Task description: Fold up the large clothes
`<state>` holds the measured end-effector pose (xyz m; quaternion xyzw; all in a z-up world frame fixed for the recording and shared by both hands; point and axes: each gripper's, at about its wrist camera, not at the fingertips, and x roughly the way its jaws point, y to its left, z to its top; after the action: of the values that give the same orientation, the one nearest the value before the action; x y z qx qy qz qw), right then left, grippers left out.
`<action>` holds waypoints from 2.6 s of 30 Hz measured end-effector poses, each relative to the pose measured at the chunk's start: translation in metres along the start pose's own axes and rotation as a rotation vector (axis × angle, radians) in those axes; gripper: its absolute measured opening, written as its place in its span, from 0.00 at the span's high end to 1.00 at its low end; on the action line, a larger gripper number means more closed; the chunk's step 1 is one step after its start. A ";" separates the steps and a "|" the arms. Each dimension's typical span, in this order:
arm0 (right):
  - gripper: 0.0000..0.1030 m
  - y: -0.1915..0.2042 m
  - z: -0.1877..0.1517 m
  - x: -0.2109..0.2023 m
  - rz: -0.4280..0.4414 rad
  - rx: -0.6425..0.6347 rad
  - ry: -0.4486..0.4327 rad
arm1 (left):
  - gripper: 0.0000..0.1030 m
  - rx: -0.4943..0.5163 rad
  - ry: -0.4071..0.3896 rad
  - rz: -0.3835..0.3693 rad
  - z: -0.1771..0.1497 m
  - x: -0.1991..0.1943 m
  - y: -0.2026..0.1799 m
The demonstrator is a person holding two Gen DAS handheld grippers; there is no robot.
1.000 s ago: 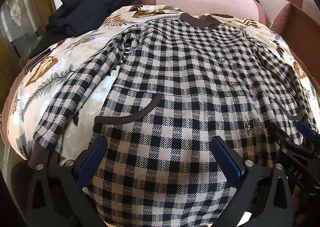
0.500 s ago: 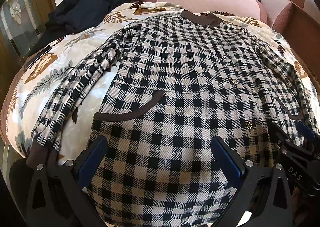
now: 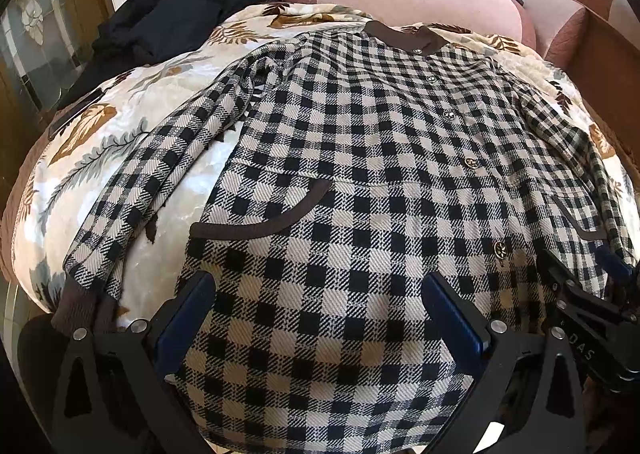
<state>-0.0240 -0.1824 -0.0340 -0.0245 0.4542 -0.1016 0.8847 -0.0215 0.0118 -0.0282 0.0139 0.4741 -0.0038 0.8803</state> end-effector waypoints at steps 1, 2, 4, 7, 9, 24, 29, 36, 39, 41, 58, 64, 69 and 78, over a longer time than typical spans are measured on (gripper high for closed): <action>0.09 0.000 0.000 0.000 -0.012 -0.006 -0.002 | 0.00 0.001 0.002 -0.001 -0.001 0.001 -0.001; 0.09 0.000 0.000 0.000 -0.018 -0.009 -0.003 | 0.00 0.003 0.003 -0.001 -0.001 0.000 -0.001; 0.09 -0.001 -0.001 0.000 -0.024 -0.010 0.000 | 0.00 0.007 0.001 -0.001 -0.001 -0.001 -0.002; 0.09 -0.002 -0.001 0.001 -0.026 -0.008 0.009 | 0.00 0.011 0.001 -0.001 -0.002 -0.002 -0.003; 0.09 -0.002 -0.001 0.002 -0.028 -0.007 0.014 | 0.00 0.011 0.003 -0.001 -0.002 -0.002 -0.003; 0.09 -0.003 -0.002 0.003 -0.037 -0.004 0.026 | 0.00 -0.005 0.002 -0.002 -0.001 -0.004 0.000; 0.09 -0.001 -0.004 0.002 -0.041 -0.013 0.030 | 0.00 -0.013 0.005 -0.007 -0.001 -0.005 0.004; 0.09 0.001 -0.004 0.001 -0.054 -0.023 0.033 | 0.00 -0.016 0.003 -0.009 -0.001 -0.007 0.006; 0.09 0.000 -0.005 0.001 -0.057 -0.024 0.035 | 0.00 -0.015 0.002 -0.008 -0.001 -0.007 0.006; 0.09 0.000 -0.005 0.001 -0.059 -0.024 0.037 | 0.00 -0.016 0.002 -0.008 -0.001 -0.007 0.006; 0.09 0.005 -0.004 -0.003 -0.065 -0.040 0.032 | 0.00 -0.302 -0.062 0.120 0.015 -0.019 0.158; 0.09 0.012 -0.002 -0.005 -0.066 -0.069 0.018 | 0.01 -0.320 -0.058 0.038 0.005 -0.019 0.196; 0.09 0.021 0.007 -0.011 -0.051 -0.099 -0.010 | 0.12 -0.113 -0.054 -0.024 0.006 -0.016 0.165; 0.09 0.030 0.006 -0.012 -0.050 -0.145 -0.018 | 0.95 -0.120 0.039 -0.056 0.024 0.007 0.177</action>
<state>-0.0209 -0.1512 -0.0248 -0.1007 0.4518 -0.0904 0.8818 0.0057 0.1884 -0.0172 -0.0524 0.4907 0.0002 0.8697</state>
